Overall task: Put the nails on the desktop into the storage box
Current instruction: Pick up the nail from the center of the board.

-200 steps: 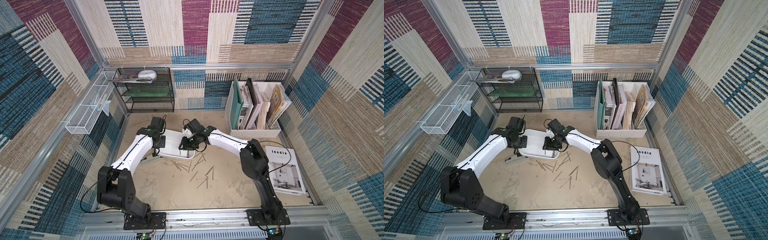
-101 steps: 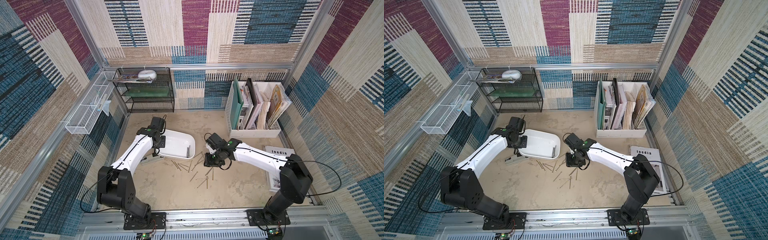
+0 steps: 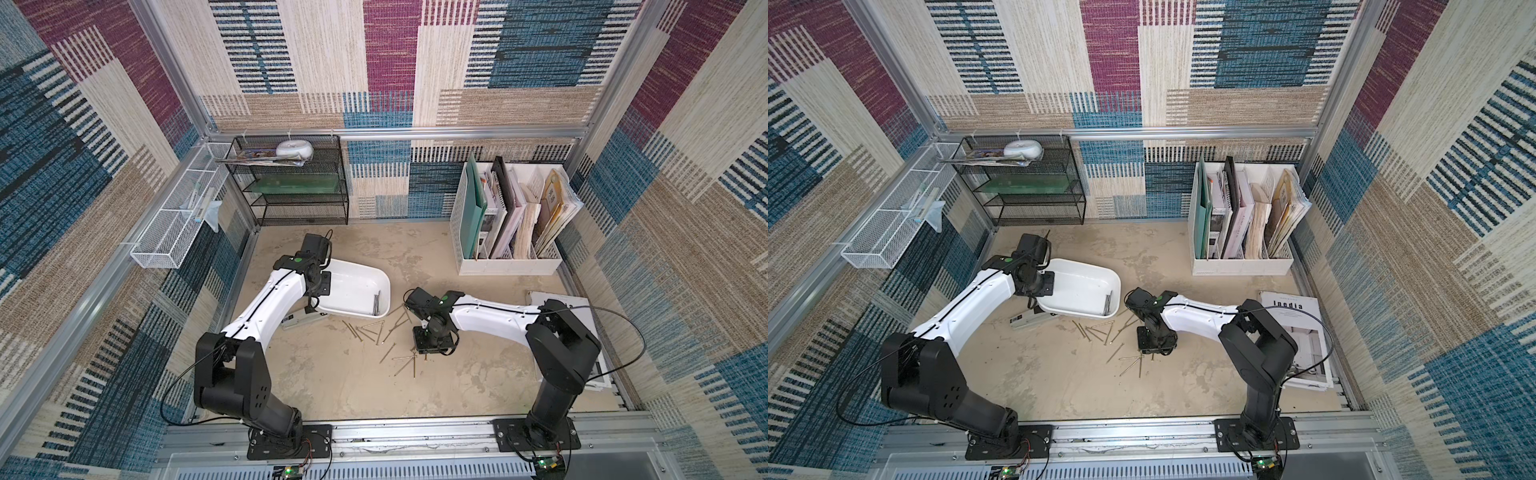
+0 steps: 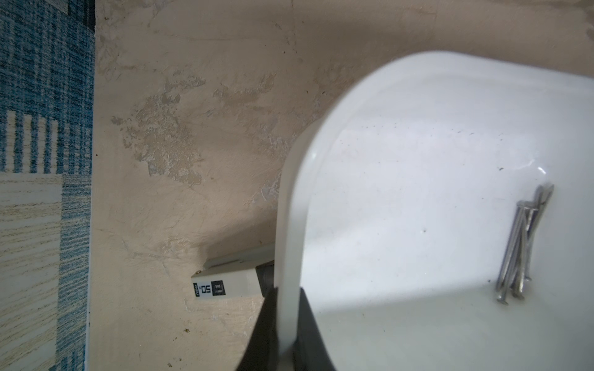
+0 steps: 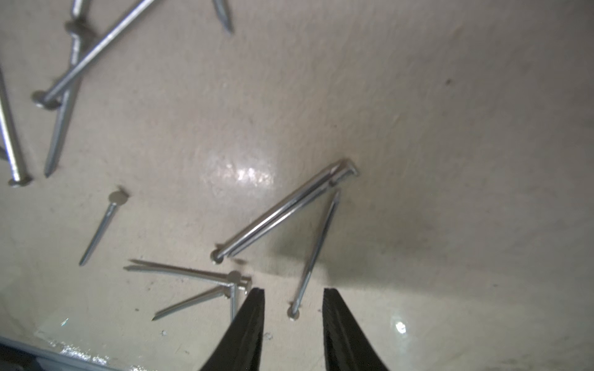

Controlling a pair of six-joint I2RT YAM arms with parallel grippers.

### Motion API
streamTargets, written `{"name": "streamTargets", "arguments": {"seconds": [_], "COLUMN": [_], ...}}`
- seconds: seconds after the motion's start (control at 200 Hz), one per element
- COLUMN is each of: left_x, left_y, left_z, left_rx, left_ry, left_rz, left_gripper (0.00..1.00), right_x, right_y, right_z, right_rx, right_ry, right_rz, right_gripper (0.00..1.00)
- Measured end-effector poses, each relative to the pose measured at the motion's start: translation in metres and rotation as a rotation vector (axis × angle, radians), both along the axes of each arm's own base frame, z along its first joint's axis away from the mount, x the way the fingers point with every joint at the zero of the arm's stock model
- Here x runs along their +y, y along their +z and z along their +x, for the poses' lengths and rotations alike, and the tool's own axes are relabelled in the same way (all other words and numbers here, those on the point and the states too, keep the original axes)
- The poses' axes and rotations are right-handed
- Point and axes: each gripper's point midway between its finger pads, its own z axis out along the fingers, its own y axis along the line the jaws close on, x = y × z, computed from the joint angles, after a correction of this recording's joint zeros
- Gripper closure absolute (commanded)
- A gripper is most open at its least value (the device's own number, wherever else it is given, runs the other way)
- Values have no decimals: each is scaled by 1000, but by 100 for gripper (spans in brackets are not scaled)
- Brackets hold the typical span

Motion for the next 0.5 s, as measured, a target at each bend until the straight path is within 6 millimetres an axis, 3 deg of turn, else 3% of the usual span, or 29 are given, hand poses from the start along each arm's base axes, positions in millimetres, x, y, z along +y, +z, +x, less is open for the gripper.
{"name": "streamTargets", "arguments": {"seconds": [0.14, 0.275, 0.496], "left_x": [0, 0, 0], "left_y": [0, 0, 0], "left_z": [0, 0, 0], "left_rx": [0, 0, 0], "left_ry": [0, 0, 0], "left_rz": [0, 0, 0], "left_gripper": [100, 100, 100], "right_x": [-3, -15, -19], "right_y": [-6, -12, -6], "right_z": [1, -2, 4], "right_rx": [9, 13, -10], "right_ry": [14, 21, 18], "right_rz": [-38, -92, -65], "right_gripper": [74, 100, 100]}}
